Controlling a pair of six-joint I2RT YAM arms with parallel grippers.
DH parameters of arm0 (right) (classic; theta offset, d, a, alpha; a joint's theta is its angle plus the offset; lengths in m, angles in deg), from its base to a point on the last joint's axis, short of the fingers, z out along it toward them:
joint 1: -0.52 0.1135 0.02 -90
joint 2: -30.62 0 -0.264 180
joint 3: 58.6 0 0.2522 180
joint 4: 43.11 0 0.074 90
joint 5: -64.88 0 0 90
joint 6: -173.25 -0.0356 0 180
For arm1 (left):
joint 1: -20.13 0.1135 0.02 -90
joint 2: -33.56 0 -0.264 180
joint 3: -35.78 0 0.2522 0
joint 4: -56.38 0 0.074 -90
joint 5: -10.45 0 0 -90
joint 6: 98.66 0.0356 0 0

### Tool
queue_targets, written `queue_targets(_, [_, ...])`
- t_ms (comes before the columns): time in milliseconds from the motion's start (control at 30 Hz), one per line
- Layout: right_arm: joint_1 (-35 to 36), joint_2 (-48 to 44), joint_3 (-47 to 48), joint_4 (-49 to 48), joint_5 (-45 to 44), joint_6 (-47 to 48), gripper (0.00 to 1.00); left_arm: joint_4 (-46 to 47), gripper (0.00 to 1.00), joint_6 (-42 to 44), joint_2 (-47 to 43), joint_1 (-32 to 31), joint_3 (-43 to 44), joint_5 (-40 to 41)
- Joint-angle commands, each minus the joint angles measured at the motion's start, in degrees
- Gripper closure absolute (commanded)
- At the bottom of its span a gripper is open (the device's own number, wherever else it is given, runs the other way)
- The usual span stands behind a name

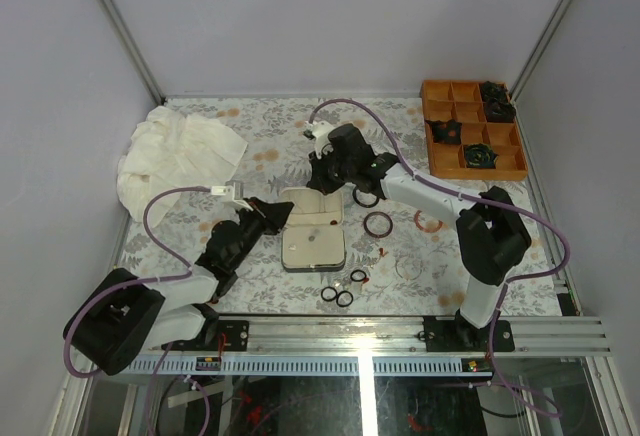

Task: Organize the mixed jewelry
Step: Pick up the jewelry from the center of the board.

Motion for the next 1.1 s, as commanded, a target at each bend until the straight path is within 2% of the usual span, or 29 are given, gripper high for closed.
queue_targets(0, [0.58, 0.28, 2.04, 1.81, -4.76, -0.31, 1.0, 0.26, 0.85, 0.89, 0.99, 0.34, 0.1, 0.57])
queue_targets(300, [0.5, 0.06, 0.2, -0.03, -3.37, -0.59, 0.99, -1.58, 0.85, -4.06, 3.1, 0.05, 0.17, -2.99])
queue_targets(433, [0.52, 0.13, -0.6, -0.72, -2.53, -0.67, 0.99, -5.49, 0.86, -7.29, -0.66, -2.15, -3.13, -1.45])
queue_targets(667, [0.46, 0.22, -1.44, -1.49, -1.94, -1.39, 0.99, -22.4, 0.85, -9.27, -12.62, -7.24, -3.59, 4.78])
queue_targets(1067, [0.53, -1.45, -3.31, -1.76, -2.2, -2.17, 0.98, -41.19, 0.86, -13.36, -21.71, -9.49, -1.84, 7.74])
